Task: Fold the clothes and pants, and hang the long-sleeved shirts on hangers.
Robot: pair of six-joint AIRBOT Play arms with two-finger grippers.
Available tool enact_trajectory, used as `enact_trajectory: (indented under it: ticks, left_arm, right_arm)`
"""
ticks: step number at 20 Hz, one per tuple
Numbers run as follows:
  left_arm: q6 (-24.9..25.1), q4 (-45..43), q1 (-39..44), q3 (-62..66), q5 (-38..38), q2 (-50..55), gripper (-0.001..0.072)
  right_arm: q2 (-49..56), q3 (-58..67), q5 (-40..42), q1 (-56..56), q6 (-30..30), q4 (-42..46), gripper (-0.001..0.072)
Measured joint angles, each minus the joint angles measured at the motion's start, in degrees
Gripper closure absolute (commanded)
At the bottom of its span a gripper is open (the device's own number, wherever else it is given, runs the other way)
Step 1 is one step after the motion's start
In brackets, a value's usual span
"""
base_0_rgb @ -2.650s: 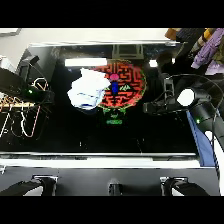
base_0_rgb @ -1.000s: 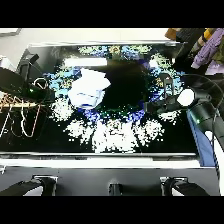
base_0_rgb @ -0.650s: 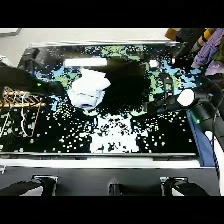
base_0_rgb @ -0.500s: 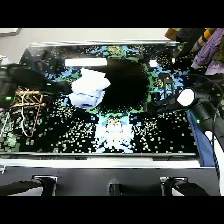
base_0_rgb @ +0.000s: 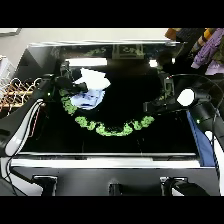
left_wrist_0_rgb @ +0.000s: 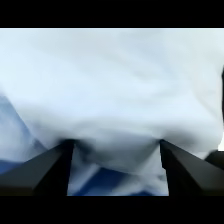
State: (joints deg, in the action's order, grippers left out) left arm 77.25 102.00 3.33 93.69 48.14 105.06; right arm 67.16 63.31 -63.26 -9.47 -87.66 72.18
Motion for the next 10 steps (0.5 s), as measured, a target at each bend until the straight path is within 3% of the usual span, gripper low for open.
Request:
enact_trajectory:
  ticks: [1, 4, 10]
  left_arm:
    - [-0.20, -0.02, 0.02, 0.96, -0.09, 1.05, 0.0683]
    - [0.31, 1.16, 0.07, 4.59, 3.17, 2.25, 0.0691]
    - [4.96, 7.58, 3.15, 9.16, 18.80, -3.10, 0.0691]
  right_arm:
    - [0.00, 0.00, 0.00, 0.00, 0.00, 0.00, 0.0615]
    - [0.00, 0.00, 0.07, 0.00, 0.00, 0.02, 0.0615]
    - [-0.42, 0.07, -3.56, 0.00, -1.62, 0.28, 0.0614]
